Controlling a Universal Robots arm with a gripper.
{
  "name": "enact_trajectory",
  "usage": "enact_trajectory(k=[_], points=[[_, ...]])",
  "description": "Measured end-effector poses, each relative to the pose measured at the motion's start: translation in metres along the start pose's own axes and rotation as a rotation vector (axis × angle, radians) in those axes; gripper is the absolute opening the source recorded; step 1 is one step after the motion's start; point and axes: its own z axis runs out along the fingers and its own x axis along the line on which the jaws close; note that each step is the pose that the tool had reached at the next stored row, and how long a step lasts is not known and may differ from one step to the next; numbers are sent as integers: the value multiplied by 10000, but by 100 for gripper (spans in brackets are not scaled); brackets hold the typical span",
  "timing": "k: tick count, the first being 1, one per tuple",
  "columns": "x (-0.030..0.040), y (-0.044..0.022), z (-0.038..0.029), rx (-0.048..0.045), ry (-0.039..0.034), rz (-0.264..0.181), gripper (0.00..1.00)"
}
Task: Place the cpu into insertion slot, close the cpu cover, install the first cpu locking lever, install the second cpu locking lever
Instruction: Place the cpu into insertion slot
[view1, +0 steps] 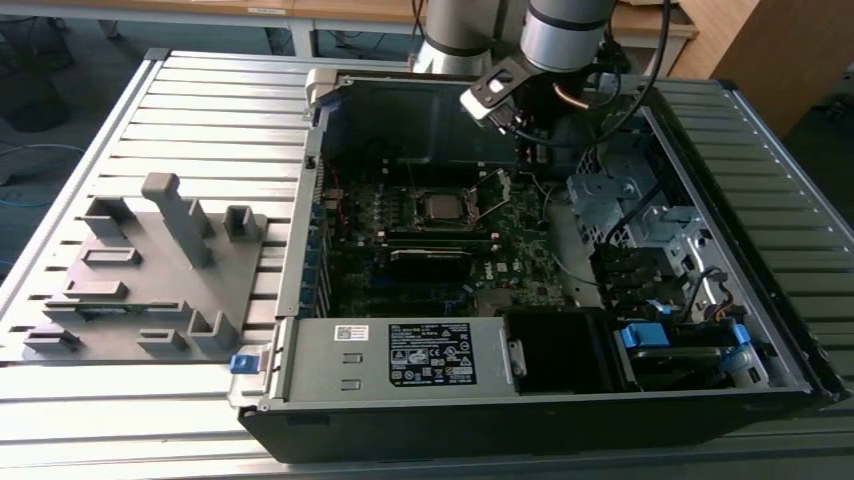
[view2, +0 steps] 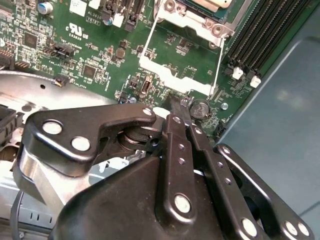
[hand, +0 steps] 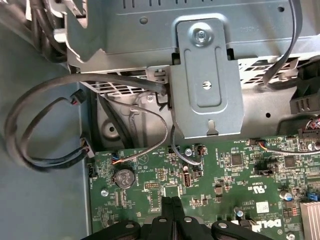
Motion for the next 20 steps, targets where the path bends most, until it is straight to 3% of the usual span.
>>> enact_trajectory(k=[4, 11, 15, 20], points=[[0, -2, 38, 0, 0, 2, 10], [-5, -39, 48, 3, 29, -28, 10], [-14, -119, 43, 4, 48, -30, 10], [-30, -270, 36, 0, 97, -26, 10]])
